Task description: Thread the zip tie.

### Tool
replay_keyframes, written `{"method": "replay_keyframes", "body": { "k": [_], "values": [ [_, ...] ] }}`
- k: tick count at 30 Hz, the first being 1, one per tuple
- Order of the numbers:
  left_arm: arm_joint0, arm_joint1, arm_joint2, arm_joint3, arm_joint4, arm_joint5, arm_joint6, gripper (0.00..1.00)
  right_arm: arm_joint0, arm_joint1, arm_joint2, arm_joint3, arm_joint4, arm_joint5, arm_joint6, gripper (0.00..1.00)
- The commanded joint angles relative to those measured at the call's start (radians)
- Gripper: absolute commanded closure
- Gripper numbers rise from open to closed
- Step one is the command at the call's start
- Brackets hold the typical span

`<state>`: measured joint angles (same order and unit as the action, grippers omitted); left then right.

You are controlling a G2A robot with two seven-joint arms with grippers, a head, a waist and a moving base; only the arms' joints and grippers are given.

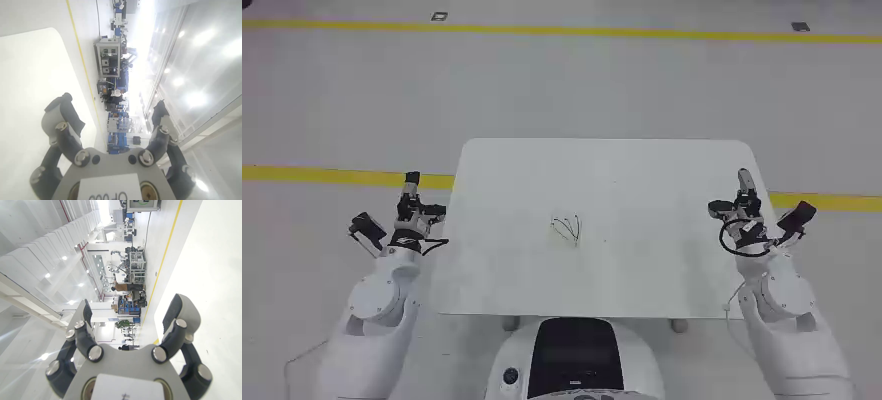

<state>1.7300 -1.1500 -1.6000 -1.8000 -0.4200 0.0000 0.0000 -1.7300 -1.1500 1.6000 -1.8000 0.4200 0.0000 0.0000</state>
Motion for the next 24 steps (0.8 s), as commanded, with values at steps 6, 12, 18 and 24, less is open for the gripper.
{"method": "replay_keyframes", "body": {
  "k": [6, 12, 18, 24],
  "values": [
    [0.000, 0.000, 0.000, 0.000, 0.000, 0.000, 0.000, 0.00, 0.073, 0.005, -0.074, -0.036, -0.323, 0.087, -0.014, 0.00],
    [0.000, 0.000, 0.000, 0.000, 0.000, 0.000, 0.000, 0.00, 0.180, -0.006, -0.243, 0.060, -0.616, 0.215, -0.042, 0.00],
    [0.000, 0.000, 0.000, 0.000, 0.000, 0.000, 0.000, 0.00, 0.191, -0.011, -0.274, 0.097, -0.658, 0.204, -0.065, 0.00],
    [0.000, 0.000, 0.000, 0.000, 0.000, 0.000, 0.000, 0.00, 0.191, -0.011, -0.274, 0.097, -0.658, 0.204, -0.065, 0.00]
  ]
}}
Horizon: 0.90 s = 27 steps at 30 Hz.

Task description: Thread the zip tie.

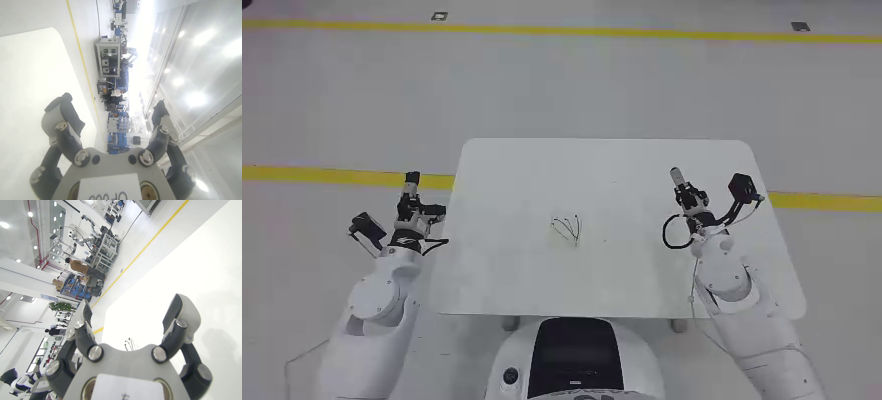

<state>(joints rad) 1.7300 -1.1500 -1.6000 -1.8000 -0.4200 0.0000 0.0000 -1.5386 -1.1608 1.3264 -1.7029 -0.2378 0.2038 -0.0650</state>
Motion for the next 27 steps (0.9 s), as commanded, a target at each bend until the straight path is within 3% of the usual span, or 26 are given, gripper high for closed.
{"method": "replay_keyframes", "body": {
  "k": [1, 5, 8, 10, 14, 19, 27],
  "values": [
    [0.000, 0.000, 0.000, 0.000, 0.000, 0.000, 0.000, 0.00, 0.003, 0.002, 0.002, 0.000, -0.029, 0.002, -0.004, 0.00],
    [0.000, 0.000, 0.000, 0.000, 0.000, 0.000, 0.000, 0.00, 0.027, 0.008, -0.011, -0.026, -0.197, 0.040, 0.032, 0.00],
    [0.000, 0.000, 0.000, 0.000, 0.000, 0.000, 0.000, 0.00, 0.088, 0.008, -0.047, -0.031, -0.312, 0.090, 0.121, 0.00],
    [0.000, 0.000, 0.000, 0.000, 0.000, 0.000, 0.000, 0.00, 0.138, 0.006, -0.093, -0.019, -0.404, 0.129, 0.189, 0.00],
    [0.000, 0.000, 0.000, 0.000, 0.000, 0.000, 0.000, 0.00, 0.224, -0.005, -0.170, 0.056, -0.582, 0.136, 0.288, 0.00],
    [0.000, 0.000, 0.000, 0.000, 0.000, 0.000, 0.000, 0.00, 0.246, -0.038, -0.181, 0.106, -0.581, 0.136, 0.302, 0.00],
    [0.000, 0.000, 0.000, 0.000, 0.000, 0.000, 0.000, 0.00, 0.246, -0.038, -0.181, 0.106, -0.581, 0.136, 0.302, 0.00]
  ]
}}
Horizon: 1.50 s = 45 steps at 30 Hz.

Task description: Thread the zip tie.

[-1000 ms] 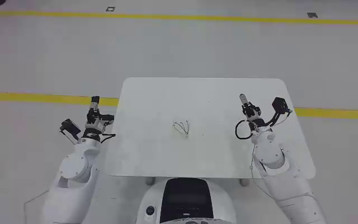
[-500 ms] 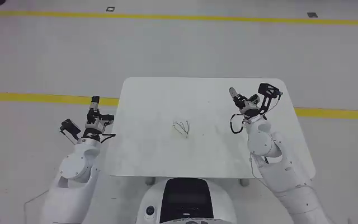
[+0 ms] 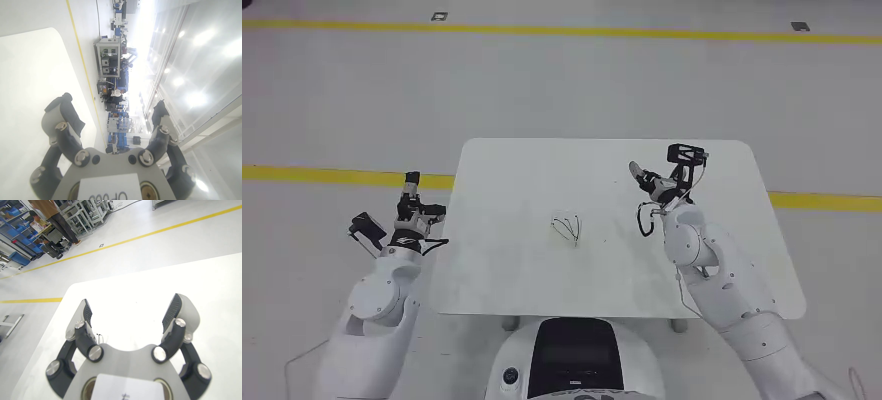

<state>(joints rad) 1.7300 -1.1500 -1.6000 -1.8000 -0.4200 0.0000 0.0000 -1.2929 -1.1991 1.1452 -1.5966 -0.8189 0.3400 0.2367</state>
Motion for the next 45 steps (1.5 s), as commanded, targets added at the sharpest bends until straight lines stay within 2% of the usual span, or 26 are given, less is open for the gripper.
{"method": "replay_keyframes", "body": {
  "k": [1, 5, 10, 15, 21, 22, 34, 36, 40, 42, 45],
  "values": [
    [0.000, 0.000, 0.000, 0.000, 0.000, 0.000, 0.000, 0.00, 0.000, 0.000, 0.000, 0.000, 0.000, 0.000, 0.000, 0.00],
    [0.000, 0.000, 0.000, 0.000, 0.000, 0.000, 0.000, 0.00, 0.007, 0.001, -0.007, -0.010, -0.034, -0.009, 0.005, 0.00],
    [0.000, 0.000, 0.000, 0.000, 0.000, 0.000, 0.000, 0.00, 0.106, -0.009, -0.080, -0.016, -0.184, 0.000, 0.168, 0.00],
    [0.000, 0.000, 0.000, 0.000, 0.000, 0.000, 0.000, 0.00, 0.255, -0.049, -0.225, 0.073, -0.308, 0.000, 0.326, 0.00],
    [0.000, 0.000, 0.000, 0.000, 0.000, 0.000, 0.000, 0.00, 0.368, -0.113, -0.381, 0.225, -0.349, -0.006, 0.472, 0.00],
    [0.000, 0.000, 0.000, 0.000, 0.000, 0.000, 0.000, 0.00, 0.379, -0.121, -0.389, 0.243, -0.351, 0.000, 0.475, 0.00],
    [0.000, 0.000, 0.000, 0.000, 0.000, 0.000, 0.000, 0.00, 0.379, -0.121, -0.389, 0.243, -0.351, 0.000, 0.475, 0.00],
    [0.000, 0.000, 0.000, 0.000, 0.000, 0.000, 0.000, 0.00, 0.376, -0.119, -0.379, 0.233, -0.329, -0.060, 0.480, 0.00],
    [0.000, 0.000, 0.000, 0.000, 0.000, 0.000, 0.000, 0.00, 0.408, -0.128, -0.380, 0.237, -0.259, -0.167, 0.609, 0.00],
    [0.000, 0.000, 0.000, 0.000, 0.000, 0.000, 0.000, 0.00, 0.447, -0.144, -0.412, 0.272, -0.229, -0.209, 0.683, 0.00],
    [0.000, 0.000, 0.000, 0.000, 0.000, 0.000, 0.000, 0.00, 0.507, -0.179, -0.477, 0.337, -0.194, -0.236, 0.759, 0.00]
  ]
}}
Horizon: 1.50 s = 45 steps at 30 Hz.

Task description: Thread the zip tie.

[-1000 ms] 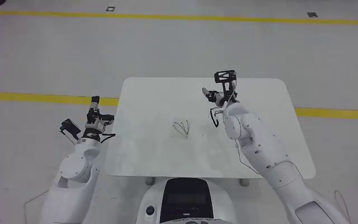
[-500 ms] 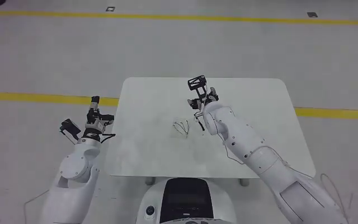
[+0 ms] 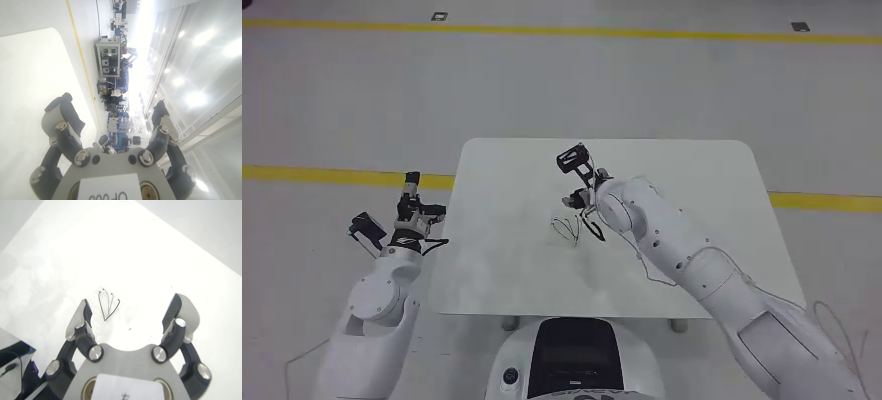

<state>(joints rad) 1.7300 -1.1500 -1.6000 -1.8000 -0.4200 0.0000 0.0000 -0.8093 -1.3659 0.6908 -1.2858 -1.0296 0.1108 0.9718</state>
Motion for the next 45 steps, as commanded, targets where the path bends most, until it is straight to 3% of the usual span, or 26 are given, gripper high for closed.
{"method": "replay_keyframes", "body": {
  "k": [1, 5, 16, 19, 23, 31, 40, 45],
  "values": [
    [0.000, 0.000, 0.000, 0.000, 0.000, 0.000, 0.000, 0.00, 0.036, -0.024, -0.037, 0.050, 0.039, -0.009, 0.033, 0.00],
    [0.000, 0.000, 0.000, 0.000, 0.000, 0.000, 0.000, 0.00, 0.088, -0.065, -0.100, 0.154, 0.104, -0.072, 0.100, 0.00],
    [0.000, 0.000, 0.000, 0.000, 0.000, 0.000, 0.000, 0.00, 0.088, -0.065, -0.100, 0.154, 0.104, -0.072, 0.100, 0.00],
    [0.000, 0.000, 0.000, 0.000, 0.000, 0.000, 0.000, 0.00, 0.094, -0.080, -0.141, 0.158, 0.081, -0.122, 0.111, 0.00],
    [0.000, 0.000, 0.000, 0.000, 0.000, 0.000, 0.000, 0.00, 0.131, -0.122, -0.190, 0.235, 0.104, -0.154, 0.117, 0.00],
    [0.000, 0.000, 0.000, 0.000, 0.000, 0.000, 0.000, 0.00, 0.206, -0.226, -0.262, 0.468, 0.190, -0.239, 0.078, 0.00],
    [0.000, 0.000, 0.000, 0.000, 0.000, 0.000, 0.000, 0.00, 0.206, -0.226, -0.262, 0.468, 0.190, -0.239, 0.078, 0.00],
    [0.000, 0.000, 0.000, 0.000, 0.000, 0.000, 0.000, 0.00, 0.195, -0.227, -0.250, 0.478, 0.201, -0.276, 0.061, 0.00]
  ]
}}
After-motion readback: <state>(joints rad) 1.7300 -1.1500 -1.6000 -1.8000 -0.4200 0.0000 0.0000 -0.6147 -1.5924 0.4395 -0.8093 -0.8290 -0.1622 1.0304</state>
